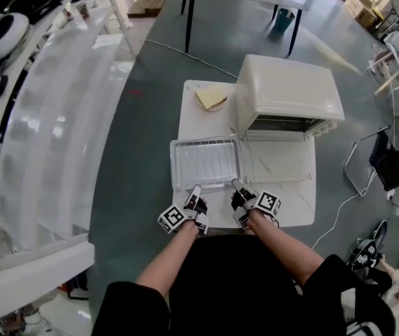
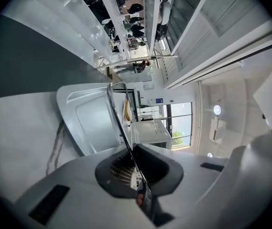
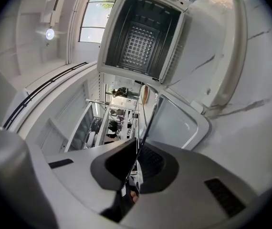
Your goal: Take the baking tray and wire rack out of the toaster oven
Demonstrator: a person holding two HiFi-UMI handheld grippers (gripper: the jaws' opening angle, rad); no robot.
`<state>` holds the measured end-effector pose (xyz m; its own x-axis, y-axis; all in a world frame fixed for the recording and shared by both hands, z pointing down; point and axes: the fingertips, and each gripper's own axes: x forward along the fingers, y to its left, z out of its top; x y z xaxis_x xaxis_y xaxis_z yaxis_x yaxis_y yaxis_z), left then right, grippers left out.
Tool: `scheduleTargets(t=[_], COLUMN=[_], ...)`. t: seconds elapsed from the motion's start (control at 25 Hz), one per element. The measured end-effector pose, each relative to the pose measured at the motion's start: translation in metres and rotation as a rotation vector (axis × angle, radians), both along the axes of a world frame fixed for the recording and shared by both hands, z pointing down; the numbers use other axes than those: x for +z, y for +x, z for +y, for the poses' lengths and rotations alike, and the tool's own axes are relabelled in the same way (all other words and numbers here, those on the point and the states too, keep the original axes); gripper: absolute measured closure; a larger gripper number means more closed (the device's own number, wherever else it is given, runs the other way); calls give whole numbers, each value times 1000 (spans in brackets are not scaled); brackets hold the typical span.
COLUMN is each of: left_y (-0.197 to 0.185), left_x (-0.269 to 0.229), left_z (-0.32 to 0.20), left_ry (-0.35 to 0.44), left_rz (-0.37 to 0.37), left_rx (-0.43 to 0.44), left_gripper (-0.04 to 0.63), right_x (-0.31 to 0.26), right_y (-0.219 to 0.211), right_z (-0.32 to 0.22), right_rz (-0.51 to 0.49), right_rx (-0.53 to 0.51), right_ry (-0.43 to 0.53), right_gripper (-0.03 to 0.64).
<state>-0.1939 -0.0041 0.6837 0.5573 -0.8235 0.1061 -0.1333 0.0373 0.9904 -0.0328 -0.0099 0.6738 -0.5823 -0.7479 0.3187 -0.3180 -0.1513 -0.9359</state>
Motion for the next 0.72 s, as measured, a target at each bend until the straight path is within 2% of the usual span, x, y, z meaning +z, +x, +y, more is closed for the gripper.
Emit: scheduleTargets(t=[0.08, 0.2, 0.44, 0.56, 0.72], left_y=[4, -3, -7, -6, -5], left_x=[4, 32, 51, 52, 60], left_z=[-4, -5, -7, -13, -18], left_ry=[-12, -87, -150, -175, -197], left_rz=[20, -41, -69, -51, -15], left_rx=[5, 16, 28, 31, 59], left_gripper=[575, 574, 574, 575, 574], right_x=[8, 20, 43, 49, 59], right_y=[3, 0, -6, -5, -5], right_z=[-1, -5, -7, -13, -14], right_rz=[8, 4, -26, -36, -41], right_rx=[9, 20, 37, 54, 86], right_ry=[-26, -51, -91, -102, -171], right_gripper=[594, 594, 593, 593, 592])
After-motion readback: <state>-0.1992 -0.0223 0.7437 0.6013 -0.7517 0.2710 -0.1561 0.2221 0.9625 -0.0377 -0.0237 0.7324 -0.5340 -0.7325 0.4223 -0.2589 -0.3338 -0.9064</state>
